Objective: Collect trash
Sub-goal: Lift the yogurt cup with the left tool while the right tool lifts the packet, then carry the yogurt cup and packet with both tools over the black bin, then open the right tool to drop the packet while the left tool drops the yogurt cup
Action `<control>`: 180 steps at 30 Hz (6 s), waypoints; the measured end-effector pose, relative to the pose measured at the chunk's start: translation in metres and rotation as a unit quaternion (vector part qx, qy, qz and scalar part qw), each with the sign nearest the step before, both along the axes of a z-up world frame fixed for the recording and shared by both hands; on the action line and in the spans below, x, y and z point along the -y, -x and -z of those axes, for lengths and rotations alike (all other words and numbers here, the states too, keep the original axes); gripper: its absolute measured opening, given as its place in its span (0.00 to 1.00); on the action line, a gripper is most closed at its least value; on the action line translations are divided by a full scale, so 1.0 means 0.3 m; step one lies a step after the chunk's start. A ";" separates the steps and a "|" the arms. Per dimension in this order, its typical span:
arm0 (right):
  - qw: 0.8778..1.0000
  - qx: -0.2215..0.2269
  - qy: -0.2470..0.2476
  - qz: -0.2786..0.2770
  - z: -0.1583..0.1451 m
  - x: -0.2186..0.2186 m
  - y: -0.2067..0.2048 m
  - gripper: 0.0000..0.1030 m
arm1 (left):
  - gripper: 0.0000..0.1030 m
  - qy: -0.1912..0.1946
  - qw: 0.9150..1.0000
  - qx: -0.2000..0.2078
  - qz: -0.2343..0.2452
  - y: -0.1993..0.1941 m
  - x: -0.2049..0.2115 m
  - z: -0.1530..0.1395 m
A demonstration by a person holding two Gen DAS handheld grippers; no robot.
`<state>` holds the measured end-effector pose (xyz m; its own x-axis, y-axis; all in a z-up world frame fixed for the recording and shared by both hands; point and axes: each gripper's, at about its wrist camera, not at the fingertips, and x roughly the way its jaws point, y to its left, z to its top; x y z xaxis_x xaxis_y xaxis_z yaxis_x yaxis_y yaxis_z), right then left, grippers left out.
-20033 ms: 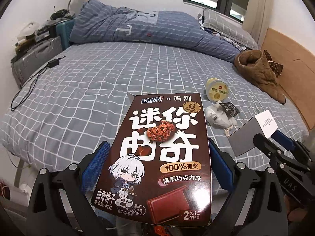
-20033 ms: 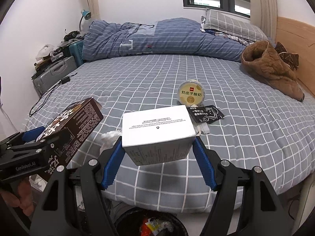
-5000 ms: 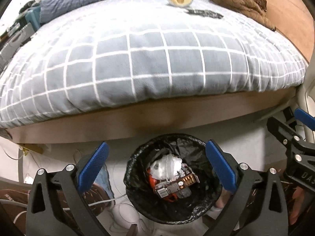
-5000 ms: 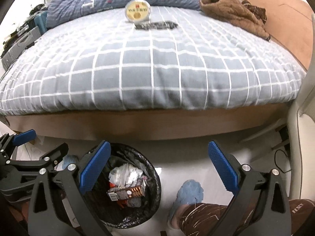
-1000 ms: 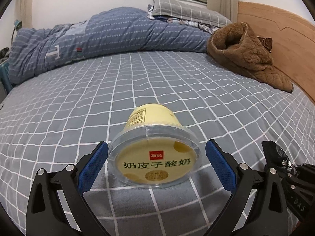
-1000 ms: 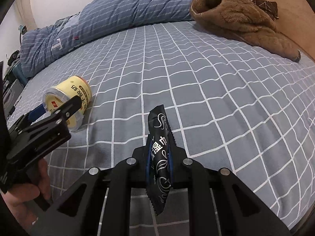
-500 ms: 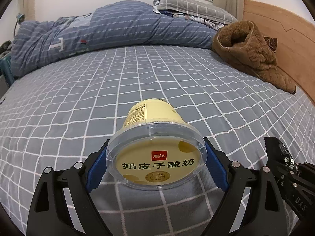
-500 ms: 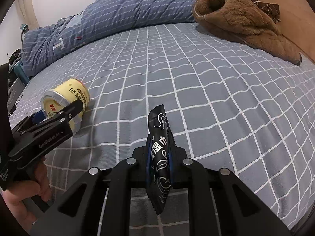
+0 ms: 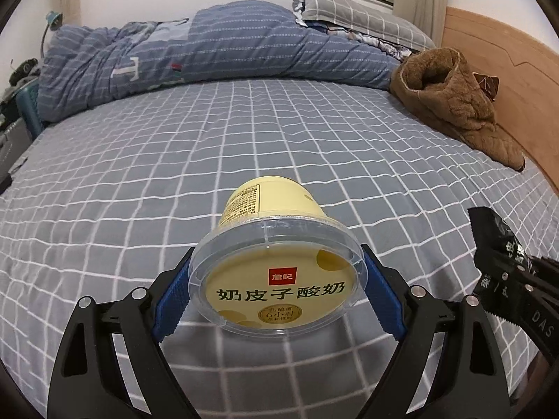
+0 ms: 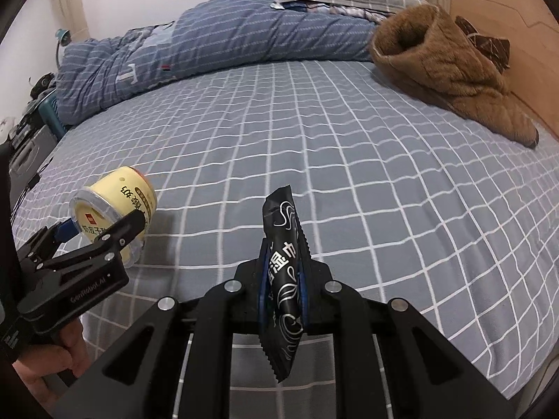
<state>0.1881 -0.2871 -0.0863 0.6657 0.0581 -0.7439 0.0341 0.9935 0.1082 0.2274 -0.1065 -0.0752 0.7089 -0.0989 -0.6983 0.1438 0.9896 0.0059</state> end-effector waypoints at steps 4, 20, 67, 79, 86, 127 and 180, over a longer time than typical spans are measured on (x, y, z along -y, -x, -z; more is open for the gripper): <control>1.000 0.004 0.008 -0.010 -0.026 -0.063 0.006 0.13 | 0.84 -0.003 1.000 0.004 -0.007 0.036 -0.066 -0.027; 0.999 0.025 0.011 -0.036 -0.099 -0.309 0.075 0.13 | 0.84 0.016 0.999 0.008 -0.040 0.197 -0.303 -0.087; 0.996 0.050 0.038 -0.064 -0.170 -0.475 0.533 0.13 | 0.84 0.038 0.998 0.007 -0.043 0.707 -0.378 -0.137; 0.996 0.049 0.038 -0.068 -0.175 -0.486 0.651 0.13 | 0.84 0.042 0.998 0.011 -0.038 0.837 -0.359 -0.166; 0.996 0.045 0.034 -0.069 -0.170 -0.482 0.724 0.13 | 0.83 0.043 0.998 0.006 -0.040 0.907 -0.366 -0.160; 0.996 -0.031 0.015 -0.087 -0.016 -0.483 1.130 0.13 | 0.84 0.057 0.995 -0.075 -0.044 1.334 -0.356 -0.028; 0.976 -0.167 0.071 -0.123 0.495 -0.538 0.948 0.91 | 0.84 0.020 0.977 -0.204 -0.062 1.114 -0.417 0.451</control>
